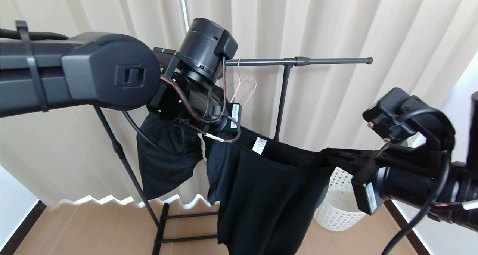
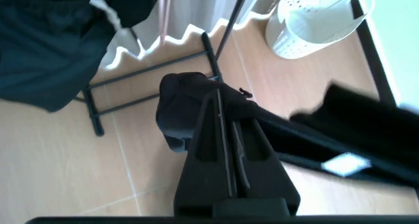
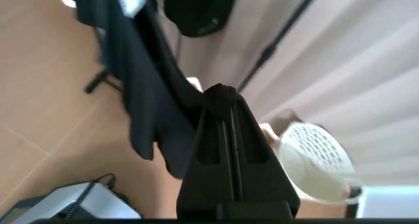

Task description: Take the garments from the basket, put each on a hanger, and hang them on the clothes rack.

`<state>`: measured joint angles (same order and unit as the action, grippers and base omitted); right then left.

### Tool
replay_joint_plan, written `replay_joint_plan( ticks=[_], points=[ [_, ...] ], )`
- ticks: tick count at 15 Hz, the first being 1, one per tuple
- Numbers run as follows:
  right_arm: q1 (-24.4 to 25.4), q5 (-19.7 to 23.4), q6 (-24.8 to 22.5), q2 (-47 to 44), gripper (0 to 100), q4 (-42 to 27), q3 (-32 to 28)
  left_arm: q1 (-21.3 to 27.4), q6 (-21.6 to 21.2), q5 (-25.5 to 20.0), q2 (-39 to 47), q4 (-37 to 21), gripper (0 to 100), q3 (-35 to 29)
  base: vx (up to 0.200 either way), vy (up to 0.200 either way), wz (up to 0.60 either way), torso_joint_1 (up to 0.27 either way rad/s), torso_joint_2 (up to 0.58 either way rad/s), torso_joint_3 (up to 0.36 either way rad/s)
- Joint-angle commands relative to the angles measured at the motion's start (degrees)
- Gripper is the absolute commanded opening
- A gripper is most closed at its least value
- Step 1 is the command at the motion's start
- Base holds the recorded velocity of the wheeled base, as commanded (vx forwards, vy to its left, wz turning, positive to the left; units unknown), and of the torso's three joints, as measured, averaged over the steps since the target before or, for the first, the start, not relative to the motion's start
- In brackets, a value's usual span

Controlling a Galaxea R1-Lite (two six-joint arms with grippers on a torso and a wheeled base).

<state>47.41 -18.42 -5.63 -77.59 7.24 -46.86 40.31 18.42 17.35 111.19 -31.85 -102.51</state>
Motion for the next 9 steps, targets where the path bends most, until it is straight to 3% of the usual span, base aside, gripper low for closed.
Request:
replay_joint_plan(
  ticks=[1, 3, 6, 9],
  points=[
    [2.5, 1.7, 0.2, 3.4, 0, -1.7, -0.2, 0.3, -0.1, -0.2, 4.6, 0.0, 0, -5.7, 0.0, 0.0, 0.0, 0.0, 0.0, 0.0],
    [7.1, 2.2, 1.1, 2.5, 0, -2.2, 0.1, 0.6, 0.1, -2.3, 4.8, 0.1, 0, -8.7, 0.0, 0.0, 0.0, 0.0, 0.0, 0.0],
    [12.1, 2.2, 6.8, -1.3, 0, -1.4, -0.5, 1.4, 0.2, -4.3, 4.5, 0.3, 0, -9.5, 0.0, 0.0, 0.0, 0.0, 0.0, 0.0],
    [16.0, 2.2, 17.1, -6.5, 0, -0.7, -4.8, 5.6, 0.9, -4.3, 3.6, 0.4, 0, -9.6, 0.0, 0.0, 0.0, 0.0, 0.0, 0.0]
  ],
)
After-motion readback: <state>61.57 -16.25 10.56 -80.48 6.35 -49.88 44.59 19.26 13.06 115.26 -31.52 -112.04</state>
